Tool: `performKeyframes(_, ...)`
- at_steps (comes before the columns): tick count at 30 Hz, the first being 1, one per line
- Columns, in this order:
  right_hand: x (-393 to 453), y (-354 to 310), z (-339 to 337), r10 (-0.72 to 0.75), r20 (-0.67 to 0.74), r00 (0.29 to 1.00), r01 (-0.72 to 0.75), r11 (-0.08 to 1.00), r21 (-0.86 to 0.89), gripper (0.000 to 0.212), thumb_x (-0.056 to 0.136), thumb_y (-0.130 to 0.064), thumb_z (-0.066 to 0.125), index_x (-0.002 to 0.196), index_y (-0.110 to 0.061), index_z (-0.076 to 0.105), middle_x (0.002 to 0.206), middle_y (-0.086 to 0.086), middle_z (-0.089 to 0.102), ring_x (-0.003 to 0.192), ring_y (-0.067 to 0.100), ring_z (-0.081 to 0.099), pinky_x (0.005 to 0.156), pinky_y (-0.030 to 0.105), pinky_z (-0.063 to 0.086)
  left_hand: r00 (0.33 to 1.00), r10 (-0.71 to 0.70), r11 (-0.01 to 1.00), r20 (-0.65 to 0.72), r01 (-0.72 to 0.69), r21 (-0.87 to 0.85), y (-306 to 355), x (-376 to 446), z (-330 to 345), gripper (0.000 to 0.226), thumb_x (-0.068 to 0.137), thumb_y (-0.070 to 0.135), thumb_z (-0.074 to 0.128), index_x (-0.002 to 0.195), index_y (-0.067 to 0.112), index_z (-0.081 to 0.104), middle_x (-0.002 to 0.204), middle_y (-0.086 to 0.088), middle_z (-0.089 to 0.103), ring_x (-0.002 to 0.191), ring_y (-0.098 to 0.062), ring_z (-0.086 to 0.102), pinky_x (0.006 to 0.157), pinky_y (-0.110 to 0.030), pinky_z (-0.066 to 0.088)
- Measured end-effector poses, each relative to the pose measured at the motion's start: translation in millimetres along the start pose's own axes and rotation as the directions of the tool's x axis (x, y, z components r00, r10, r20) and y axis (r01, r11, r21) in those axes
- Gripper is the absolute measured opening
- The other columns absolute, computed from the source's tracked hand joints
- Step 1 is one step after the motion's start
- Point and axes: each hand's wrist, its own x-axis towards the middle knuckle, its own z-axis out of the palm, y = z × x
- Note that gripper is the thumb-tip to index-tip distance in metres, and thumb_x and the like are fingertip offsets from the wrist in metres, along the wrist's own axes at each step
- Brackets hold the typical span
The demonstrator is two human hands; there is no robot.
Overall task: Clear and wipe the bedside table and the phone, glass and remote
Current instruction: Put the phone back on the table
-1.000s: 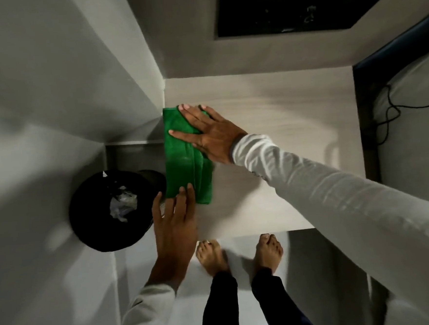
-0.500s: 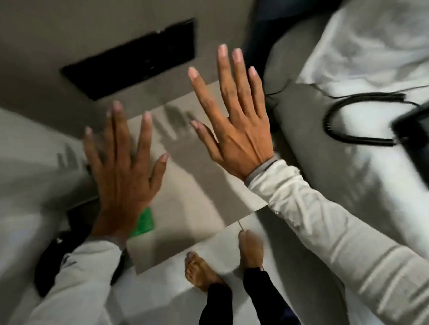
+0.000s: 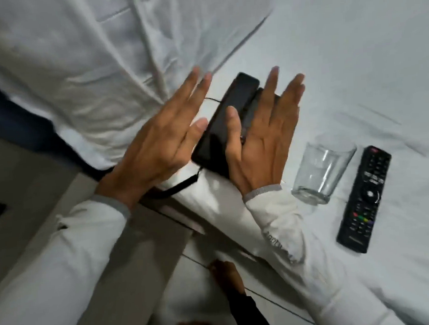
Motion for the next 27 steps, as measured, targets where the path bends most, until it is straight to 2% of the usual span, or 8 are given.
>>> performKeyframes(3, 3, 31, 5, 0.351, 0.095, 0.932, -0.363, 0.913, 0.185, 0.082, 0.102, -0.048, 0.043, 0.16, -0.008, 0.001, 0.17, 0.016, -0.007, 0.158, 0.025, -0.008, 0.129, 0.04, -0.001, 0.973, -0.215, 0.926, 0.082, 0.23, -0.299, 4, 40, 44, 0.052, 0.106, 0.033, 0.033, 0.156, 0.022, 0.022, 0.152, 0.005, 0.045, 0.134, -0.002, 0.045, 0.114, -0.005, 0.025)
performKeyframes(6, 0, 52, 18, 0.558, 0.269, 0.785, -0.62, 0.702, 0.35, 0.076, 0.104, -0.046, 0.042, 0.161, -0.009, 0.006, 0.171, 0.009, 0.007, 0.158, 0.018, 0.001, 0.13, 0.04, 0.004, 0.919, -0.36, 0.823, 0.161, 0.394, -0.408, -1, 48, 79, 0.053, 0.106, 0.03, 0.038, 0.156, 0.02, 0.024, 0.157, 0.009, 0.038, 0.136, 0.009, 0.038, 0.116, -0.008, 0.025)
performKeyframes(9, -8, 53, 26, 0.542, 0.25, 0.802, -0.589, 0.648, 0.482, 0.064, 0.105, -0.04, 0.045, 0.159, -0.016, 0.021, 0.162, -0.001, 0.036, 0.152, 0.015, 0.029, 0.126, 0.037, 0.022, 0.87, -0.441, 0.665, 0.219, 0.481, -0.572, -12, 44, 86, 0.054, 0.104, 0.028, 0.04, 0.155, 0.014, 0.028, 0.155, 0.009, 0.04, 0.137, 0.008, 0.039, 0.122, -0.021, 0.027)
performKeyframes(13, -15, 46, 26, 0.485, 0.214, 0.848, -0.513, 0.646, 0.566, 0.053, 0.106, -0.03, 0.047, 0.155, -0.014, 0.032, 0.123, -0.034, 0.05, 0.107, -0.034, 0.046, 0.093, -0.005, 0.033, 0.85, -0.466, 0.502, 0.245, 0.483, -0.717, -11, 31, 76, 0.045, 0.107, 0.008, 0.037, 0.151, 0.0, 0.032, 0.151, -0.014, 0.047, 0.142, -0.023, 0.043, 0.122, -0.045, 0.03)
performKeyframes(15, -25, 34, 20, 0.429, 0.247, 0.869, -0.486, 0.646, 0.589, 0.052, 0.107, -0.029, 0.045, 0.155, -0.012, 0.033, 0.13, -0.027, 0.056, 0.116, -0.024, 0.051, 0.102, 0.004, 0.039, 0.823, -0.52, 0.44, 0.229, 0.488, -0.754, -5, 14, 65, 0.045, 0.106, 0.004, 0.037, 0.151, -0.001, 0.031, 0.153, -0.014, 0.044, 0.143, -0.021, 0.041, 0.123, -0.039, 0.029)
performKeyframes(18, -56, 17, 11, 0.31, 0.317, 0.897, -0.443, 0.644, 0.624, 0.049, 0.107, -0.031, 0.041, 0.152, -0.011, 0.038, 0.146, 0.003, 0.056, 0.136, 0.016, 0.053, 0.116, 0.041, 0.042, 0.773, -0.621, 0.467, 0.133, 0.501, -0.728, 6, -37, 49, 0.048, 0.105, 0.008, 0.042, 0.152, 0.006, 0.032, 0.156, -0.001, 0.041, 0.142, -0.005, 0.039, 0.119, -0.018, 0.029)
performKeyframes(24, -157, -19, 11, 0.035, 0.477, 0.878, -0.375, 0.669, 0.641, 0.054, 0.105, -0.028, 0.041, 0.157, -0.015, 0.031, 0.151, -0.014, 0.051, 0.141, 0.006, 0.046, 0.114, 0.024, 0.039, 0.592, -0.806, 0.356, -0.02, 0.457, -0.815, 42, -183, 19, 0.05, 0.103, 0.013, 0.043, 0.152, 0.017, 0.035, 0.148, 0.021, 0.049, 0.139, 0.003, 0.042, 0.108, -0.008, 0.038)
performKeyframes(27, -185, -27, 25, -0.09, 0.603, 0.793, -0.398, 0.673, 0.623, 0.055, 0.106, -0.021, 0.042, 0.157, -0.012, 0.028, 0.144, -0.027, 0.054, 0.137, -0.002, 0.048, 0.106, 0.011, 0.04, 0.472, -0.878, 0.322, -0.078, 0.462, -0.826, 48, -233, 17, 0.052, 0.102, 0.021, 0.042, 0.154, 0.02, 0.032, 0.153, 0.016, 0.045, 0.142, -0.001, 0.04, 0.115, -0.021, 0.036)
